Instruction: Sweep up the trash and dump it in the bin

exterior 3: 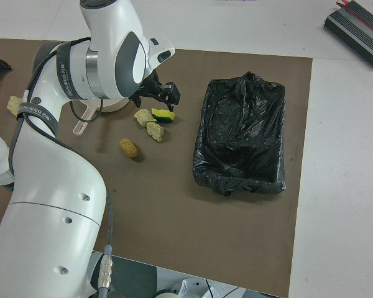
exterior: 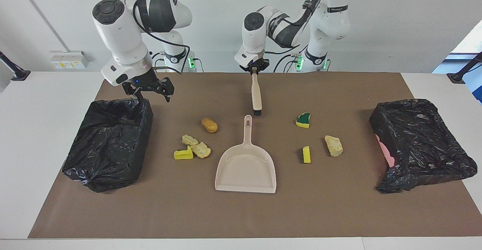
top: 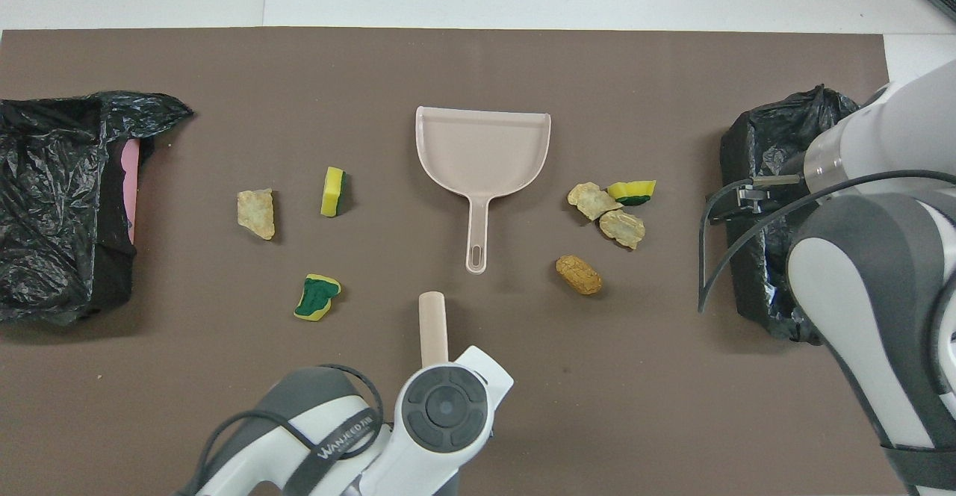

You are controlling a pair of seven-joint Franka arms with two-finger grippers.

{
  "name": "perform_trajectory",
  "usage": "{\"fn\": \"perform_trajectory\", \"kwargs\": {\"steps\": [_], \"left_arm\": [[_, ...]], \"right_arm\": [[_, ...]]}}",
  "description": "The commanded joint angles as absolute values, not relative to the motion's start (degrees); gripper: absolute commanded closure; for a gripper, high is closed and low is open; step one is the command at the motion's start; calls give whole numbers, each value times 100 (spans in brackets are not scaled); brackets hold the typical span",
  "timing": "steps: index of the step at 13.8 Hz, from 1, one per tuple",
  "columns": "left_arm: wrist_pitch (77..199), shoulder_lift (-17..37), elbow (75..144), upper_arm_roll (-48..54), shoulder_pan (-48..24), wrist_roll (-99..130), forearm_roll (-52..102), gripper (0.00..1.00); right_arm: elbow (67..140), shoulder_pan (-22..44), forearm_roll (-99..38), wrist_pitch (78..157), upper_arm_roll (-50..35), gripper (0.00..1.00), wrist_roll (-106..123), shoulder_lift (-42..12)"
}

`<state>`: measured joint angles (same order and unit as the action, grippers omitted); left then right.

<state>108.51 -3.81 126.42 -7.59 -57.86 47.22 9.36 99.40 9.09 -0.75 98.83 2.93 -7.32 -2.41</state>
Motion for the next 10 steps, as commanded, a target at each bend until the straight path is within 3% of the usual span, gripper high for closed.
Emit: {"fn": "perform_trajectory", "kwargs": {"steps": [1, 4, 8, 10], "left_arm": [[10346, -500, 12499, -756, -5066, 4737, 591, 100], [10327, -536, 12428, -782, -4240, 4361, 273, 100], [10379, -571, 12419, -782, -2965, 3228, 35, 100], [10572, -510, 12419, -774, -2288, 2815, -52, 100]], "right_arm": [[9976, 923, -158, 10063, 264, 0, -1009, -456], [9880, 1176, -150, 10353, 193, 0, -1352, -763], [9194, 1958, -158, 10441, 106, 0, -2836, -1554], [9193, 2257, -385, 10967, -17, 0, -3416, -1739]]}}
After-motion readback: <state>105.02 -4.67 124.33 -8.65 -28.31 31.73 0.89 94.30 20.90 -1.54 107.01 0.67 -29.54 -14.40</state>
